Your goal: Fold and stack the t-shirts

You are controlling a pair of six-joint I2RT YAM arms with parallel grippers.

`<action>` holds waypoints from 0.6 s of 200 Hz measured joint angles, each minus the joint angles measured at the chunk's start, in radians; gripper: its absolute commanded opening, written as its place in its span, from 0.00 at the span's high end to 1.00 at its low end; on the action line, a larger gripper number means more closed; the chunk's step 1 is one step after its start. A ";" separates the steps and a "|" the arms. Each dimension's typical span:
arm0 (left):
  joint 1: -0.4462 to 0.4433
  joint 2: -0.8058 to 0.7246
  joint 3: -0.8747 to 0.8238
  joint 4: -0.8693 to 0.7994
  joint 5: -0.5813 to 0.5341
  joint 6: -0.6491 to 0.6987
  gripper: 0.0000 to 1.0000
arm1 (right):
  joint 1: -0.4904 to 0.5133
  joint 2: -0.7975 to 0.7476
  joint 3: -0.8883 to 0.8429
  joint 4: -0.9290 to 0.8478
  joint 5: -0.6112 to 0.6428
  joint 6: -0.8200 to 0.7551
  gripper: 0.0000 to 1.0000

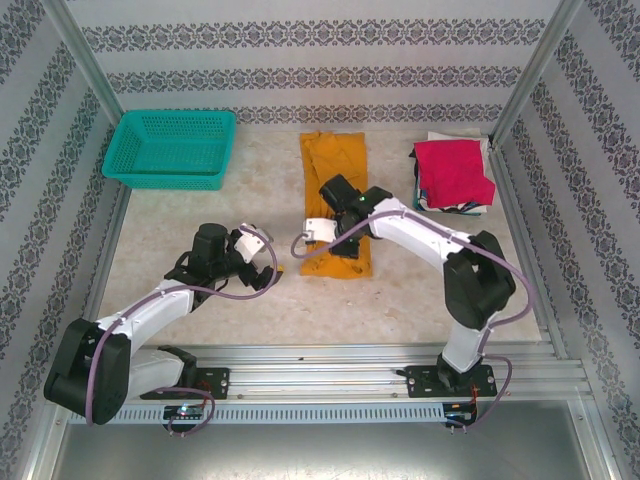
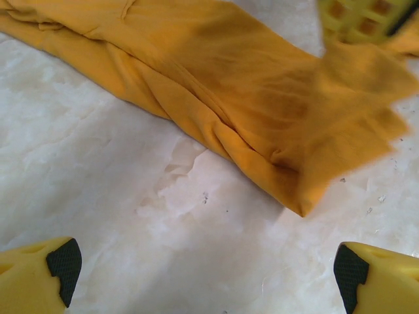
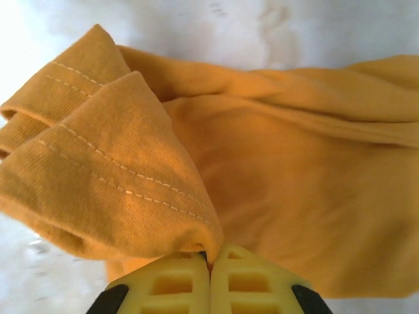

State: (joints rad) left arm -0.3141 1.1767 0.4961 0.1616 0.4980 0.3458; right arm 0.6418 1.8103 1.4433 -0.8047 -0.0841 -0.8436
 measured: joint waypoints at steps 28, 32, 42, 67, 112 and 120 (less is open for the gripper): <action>0.000 -0.013 0.000 0.003 0.000 0.011 0.00 | -0.037 0.091 0.137 0.000 0.025 -0.058 1.00; 0.000 -0.016 0.000 0.003 -0.001 0.011 0.00 | -0.041 0.101 0.152 0.000 0.025 -0.066 1.00; 0.000 -0.023 0.000 0.004 -0.001 0.014 0.00 | -0.053 0.127 0.193 -0.003 0.034 -0.085 1.00; 0.000 -0.029 0.000 0.006 -0.001 0.015 0.00 | -0.078 0.190 0.290 -0.008 0.054 -0.126 1.00; 0.000 -0.029 0.000 0.008 -0.004 0.018 0.00 | -0.104 0.278 0.414 -0.008 0.089 -0.163 1.00; 0.000 -0.029 0.000 0.008 -0.004 0.018 0.00 | -0.109 0.287 0.426 -0.007 0.093 -0.166 1.00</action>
State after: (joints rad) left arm -0.3141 1.1481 0.4961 0.1696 0.4938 0.3637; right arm 0.5323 2.0975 1.8694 -0.8120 0.0090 -1.0096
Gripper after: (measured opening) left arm 0.999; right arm 0.043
